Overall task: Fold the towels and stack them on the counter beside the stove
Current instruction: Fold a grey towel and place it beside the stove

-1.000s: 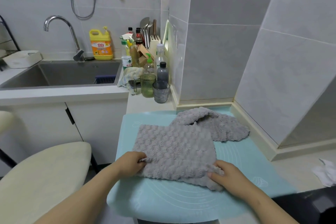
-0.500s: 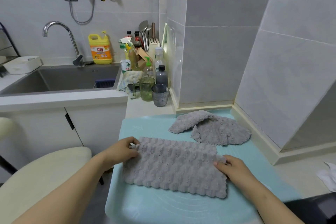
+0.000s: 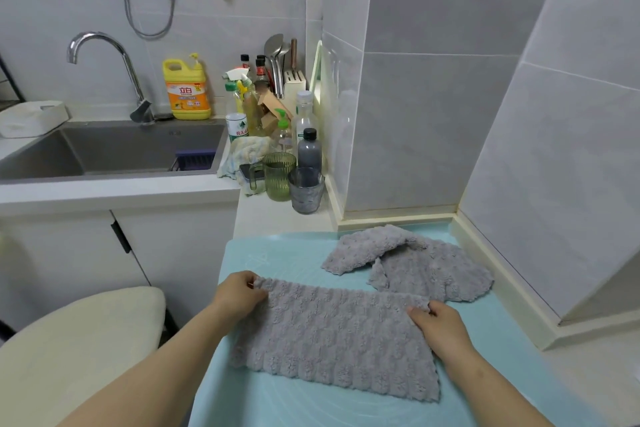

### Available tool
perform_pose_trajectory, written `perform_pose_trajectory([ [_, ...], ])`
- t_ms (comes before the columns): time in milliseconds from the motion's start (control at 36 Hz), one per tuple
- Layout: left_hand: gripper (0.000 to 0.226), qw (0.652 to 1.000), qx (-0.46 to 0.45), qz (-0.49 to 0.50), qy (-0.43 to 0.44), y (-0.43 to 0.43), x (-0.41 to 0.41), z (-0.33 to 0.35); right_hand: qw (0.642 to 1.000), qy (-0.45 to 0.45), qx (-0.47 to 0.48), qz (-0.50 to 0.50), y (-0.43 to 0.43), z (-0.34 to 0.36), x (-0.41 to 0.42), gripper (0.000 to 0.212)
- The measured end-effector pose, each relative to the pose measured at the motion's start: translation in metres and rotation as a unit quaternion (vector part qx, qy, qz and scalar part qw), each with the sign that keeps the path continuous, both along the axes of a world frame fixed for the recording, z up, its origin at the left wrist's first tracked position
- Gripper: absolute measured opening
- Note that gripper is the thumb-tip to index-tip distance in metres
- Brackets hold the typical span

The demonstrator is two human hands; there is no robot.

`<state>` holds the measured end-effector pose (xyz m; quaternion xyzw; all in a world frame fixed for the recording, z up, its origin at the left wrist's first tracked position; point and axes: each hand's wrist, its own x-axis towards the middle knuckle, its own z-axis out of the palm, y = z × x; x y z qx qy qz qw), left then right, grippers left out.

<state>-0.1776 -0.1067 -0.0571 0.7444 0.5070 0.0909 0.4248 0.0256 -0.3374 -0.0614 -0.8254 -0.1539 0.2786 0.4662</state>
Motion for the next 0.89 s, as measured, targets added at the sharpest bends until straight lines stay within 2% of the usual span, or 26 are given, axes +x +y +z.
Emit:
perform_pose_trajectory([
  [56,0.032,1.000,0.014,0.002,0.018,0.001,0.003,-0.003,1.000,-0.013,-0.016,-0.005,0.002,-0.002,0.000,0.028],
  [139,0.030,0.999,0.028,0.009,0.041,0.003,0.004,-0.005,0.997,-0.060,-0.044,-0.006,0.001,-0.004,-0.001,0.018],
  [250,0.015,0.995,0.060,-0.002,0.079,0.002,0.009,-0.005,0.988,-0.126,-0.087,0.014,0.004,-0.016,-0.002,0.007],
  [278,0.014,0.995,0.058,-0.009,0.083,0.001,0.010,-0.003,0.987,-0.130,-0.095,0.020,0.006,-0.019,-0.001,0.017],
  [333,0.032,0.995,0.033,-0.017,0.096,0.002,0.013,-0.003,0.986,-0.123,-0.110,0.028,0.009,-0.016,-0.002,0.037],
  [389,0.039,0.994,0.004,-0.013,0.104,0.003,0.014,0.000,0.988,-0.101,-0.111,0.032,0.012,-0.007,-0.005,0.034],
  [444,0.018,0.995,-0.008,-0.004,0.095,0.005,0.015,-0.001,0.991,-0.075,-0.109,0.035,0.013,-0.005,-0.003,0.025],
  [528,0.037,0.998,-0.039,0.019,0.036,0.008,0.013,-0.005,0.994,-0.058,-0.094,0.019,0.011,-0.008,0.001,0.018],
  [667,0.044,0.997,-0.044,0.042,-0.044,0.009,0.007,-0.009,0.998,-0.060,-0.028,-0.008,0.009,-0.010,0.003,0.011],
  [750,0.042,0.999,-0.023,0.034,-0.027,0.011,0.005,-0.010,0.997,-0.077,-0.009,-0.009,0.010,-0.011,0.004,0.023],
  [889,0.039,0.997,0.057,0.020,0.052,0.009,0.002,-0.015,0.990,-0.128,-0.060,0.018,0.013,-0.013,0.002,0.030],
])
